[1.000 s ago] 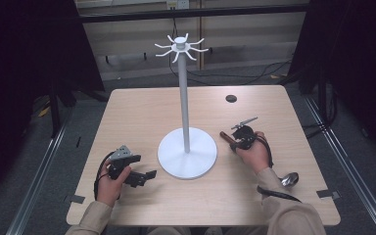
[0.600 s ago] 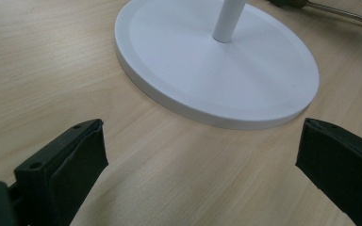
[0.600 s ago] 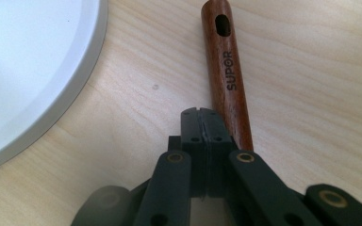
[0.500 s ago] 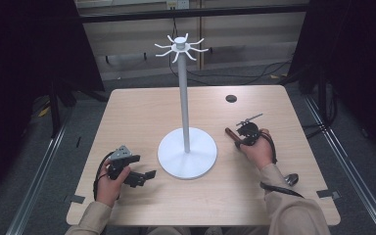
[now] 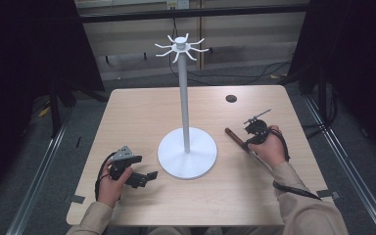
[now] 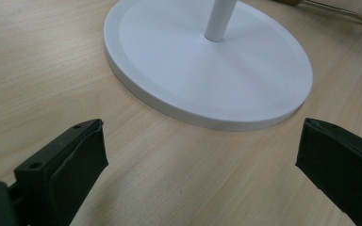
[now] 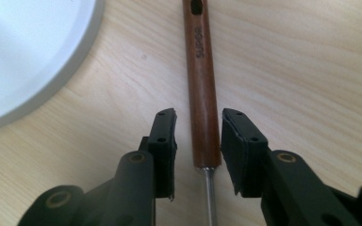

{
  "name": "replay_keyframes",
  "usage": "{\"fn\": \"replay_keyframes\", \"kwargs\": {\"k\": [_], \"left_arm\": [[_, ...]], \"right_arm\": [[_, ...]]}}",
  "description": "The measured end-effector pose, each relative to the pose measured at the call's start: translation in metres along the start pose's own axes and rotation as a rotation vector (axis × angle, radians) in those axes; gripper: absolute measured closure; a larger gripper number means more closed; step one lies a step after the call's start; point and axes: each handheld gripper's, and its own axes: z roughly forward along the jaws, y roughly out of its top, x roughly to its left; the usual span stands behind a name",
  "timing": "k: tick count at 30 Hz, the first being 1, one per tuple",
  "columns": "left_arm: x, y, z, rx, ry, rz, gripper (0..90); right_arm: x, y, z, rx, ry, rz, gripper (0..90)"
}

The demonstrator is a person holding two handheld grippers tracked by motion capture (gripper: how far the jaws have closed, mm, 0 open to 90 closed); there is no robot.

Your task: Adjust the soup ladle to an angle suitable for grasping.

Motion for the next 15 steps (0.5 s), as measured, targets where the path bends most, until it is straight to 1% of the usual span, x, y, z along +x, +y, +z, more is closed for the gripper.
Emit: {"fn": "replay_keyframes", "kwargs": {"k": [2,4,6,7,8,9,10,11,12,13,15], "left_arm": [[0.000,0.000,0.000,0.001,-0.004,-0.002,1.9],[0.001,0.000,0.000,0.006,0.000,0.000,1.9],[0.001,-0.001,0.000,0.006,0.003,-0.003,1.9],[0.002,-0.001,0.000,0.002,0.002,-0.005,1.9],[0.002,-0.001,0.000,0.001,0.001,-0.008,1.9],[0.002,-0.001,0.000,0.003,0.000,-0.006,1.9],[0.003,-0.001,0.000,0.002,0.000,-0.005,1.9],[0.003,-0.002,0.000,0.003,0.000,-0.006,1.9],[0.003,-0.002,0.000,0.003,0.000,-0.006,1.9],[0.003,-0.002,0.000,0.003,0.001,-0.006,1.9],[0.003,-0.002,0.000,0.002,0.001,-0.008,1.9]], "right_arm": [[-0.001,-0.002,0.003,0.022,-0.002,-0.007,62.6],[-0.003,-0.004,0.009,0.054,0.004,-0.018,62.5],[-0.002,-0.004,0.010,0.064,0.001,-0.019,62.3],[-0.003,-0.005,0.013,0.072,-0.007,-0.026,62.1],[-0.003,-0.006,0.017,0.090,-0.003,-0.036,62.2],[-0.003,-0.006,0.018,0.096,0.000,-0.028,61.2],[-0.004,-0.006,0.019,0.083,-0.002,-0.026,61.4],[-0.004,-0.006,0.019,0.083,-0.002,-0.026,61.4],[-0.004,-0.006,0.019,0.078,0.001,-0.031,64.8],[-0.003,-0.006,0.019,0.073,-0.001,-0.022,73.1],[-0.003,-0.007,0.018,0.073,0.004,-0.026,73.9]]}}
